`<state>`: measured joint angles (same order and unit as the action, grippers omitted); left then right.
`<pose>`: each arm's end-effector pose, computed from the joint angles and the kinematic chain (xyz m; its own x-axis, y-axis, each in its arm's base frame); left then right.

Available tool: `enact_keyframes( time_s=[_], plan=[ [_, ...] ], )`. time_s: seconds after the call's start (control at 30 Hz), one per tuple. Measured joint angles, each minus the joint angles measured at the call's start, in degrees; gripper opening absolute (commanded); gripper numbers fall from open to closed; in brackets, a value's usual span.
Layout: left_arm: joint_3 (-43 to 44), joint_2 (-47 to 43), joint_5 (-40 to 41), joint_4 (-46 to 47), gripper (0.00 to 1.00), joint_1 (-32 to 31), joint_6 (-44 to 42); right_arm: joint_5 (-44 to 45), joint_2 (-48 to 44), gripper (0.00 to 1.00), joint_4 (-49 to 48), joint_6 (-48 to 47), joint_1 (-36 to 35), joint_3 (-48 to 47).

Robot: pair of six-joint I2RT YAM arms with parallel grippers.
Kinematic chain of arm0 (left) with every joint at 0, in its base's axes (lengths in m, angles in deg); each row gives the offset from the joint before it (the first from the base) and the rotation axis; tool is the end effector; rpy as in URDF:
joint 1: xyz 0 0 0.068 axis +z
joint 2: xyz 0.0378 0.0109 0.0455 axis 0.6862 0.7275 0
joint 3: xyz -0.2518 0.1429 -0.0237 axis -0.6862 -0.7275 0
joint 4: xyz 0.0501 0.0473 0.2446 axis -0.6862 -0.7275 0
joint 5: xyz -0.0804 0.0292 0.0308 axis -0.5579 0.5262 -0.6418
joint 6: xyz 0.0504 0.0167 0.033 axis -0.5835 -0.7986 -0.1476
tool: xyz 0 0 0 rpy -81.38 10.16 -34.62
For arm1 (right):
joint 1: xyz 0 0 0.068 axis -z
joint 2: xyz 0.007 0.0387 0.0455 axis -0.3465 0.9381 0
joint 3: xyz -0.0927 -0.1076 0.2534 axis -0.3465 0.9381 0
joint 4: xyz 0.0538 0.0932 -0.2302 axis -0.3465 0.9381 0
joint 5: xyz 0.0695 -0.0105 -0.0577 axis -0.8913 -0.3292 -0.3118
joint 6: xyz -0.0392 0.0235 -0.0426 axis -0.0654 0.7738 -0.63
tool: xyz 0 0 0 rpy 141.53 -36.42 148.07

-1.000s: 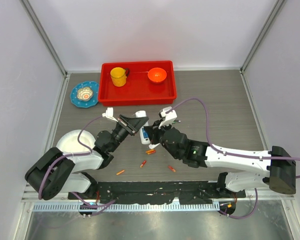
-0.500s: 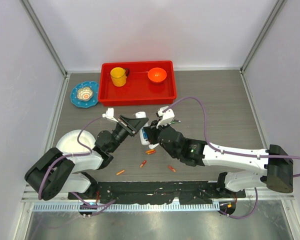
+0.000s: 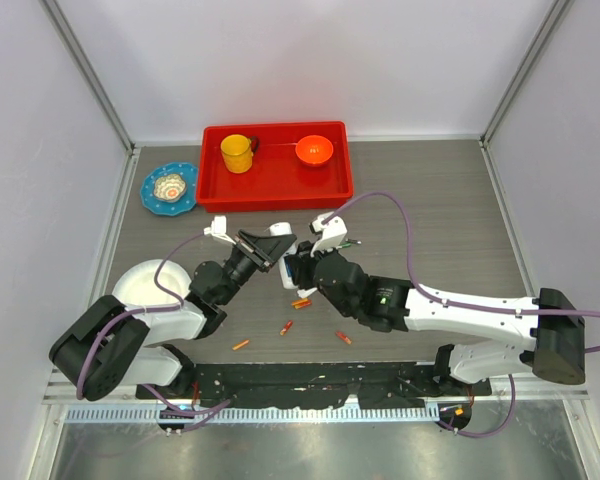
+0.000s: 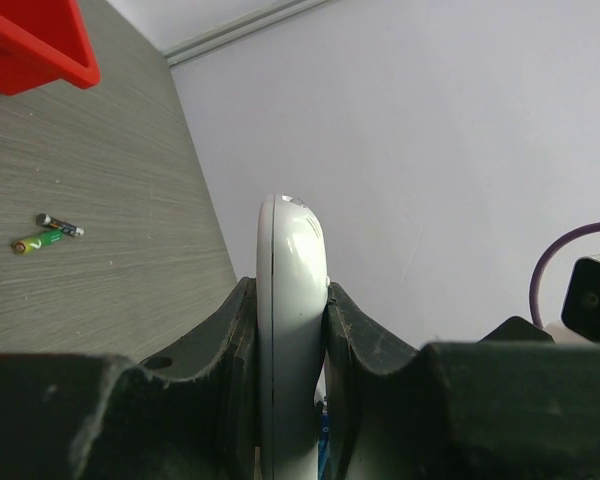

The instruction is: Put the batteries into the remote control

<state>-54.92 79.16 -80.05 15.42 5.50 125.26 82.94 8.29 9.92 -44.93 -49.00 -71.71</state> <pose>0.1858 -0.1456 0.2359 -0.5647 -0.7815 -0.2654 0.3163 0.0921 -0.9442 0.1258 0.2560 0.3176 -0.3758 0.1220 -0.9186 -0.4566 0.8382 0.2981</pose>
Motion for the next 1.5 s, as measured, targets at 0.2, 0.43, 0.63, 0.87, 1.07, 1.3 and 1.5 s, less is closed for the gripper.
enact_keyframes(
  time_s=[0.2, 0.43, 0.63, 0.87, 1.07, 1.3, 1.5],
  plan=[
    [0.0, 0.0, 0.0, 0.5, 0.00, 0.0, 0.1, 1.5, 0.0, 0.35, 1.5, 0.0, 0.0, -0.4],
    [0.0, 0.0, 0.0, 1.2, 0.01, 0.0, 0.1, 2.4, 0.0, 0.38, 1.9, 0.0, 0.0, -0.5],
    [0.0, 0.0, 0.0, 1.7, 0.00, 0.0, 0.2, 2.4, 0.0, 0.43, 2.4, -0.1, 0.0, -0.9],
    [0.0, 0.0, 0.0, 2.1, 0.00, 0.0, 0.3, 2.2, 0.0, 0.56, 3.2, -0.7, 0.0, -1.5],
    [0.0, 0.2, 0.0, 2.3, 0.00, 0.0, 0.3, 1.6, 0.0, 0.62, 3.4, -1.1, 0.0, -2.4],
    [0.0, 0.6, 0.0, 2.9, 0.00, 0.1, 0.3, 1.0, -0.8, 0.64, 4.1, -1.2, 0.0, -3.0],
    [0.0, 1.8, 0.0, 3.0, 0.00, 0.1, 0.3, 0.4, -7.5, 0.67, 3.4, -1.8, 0.0, -1.7]
  ],
)
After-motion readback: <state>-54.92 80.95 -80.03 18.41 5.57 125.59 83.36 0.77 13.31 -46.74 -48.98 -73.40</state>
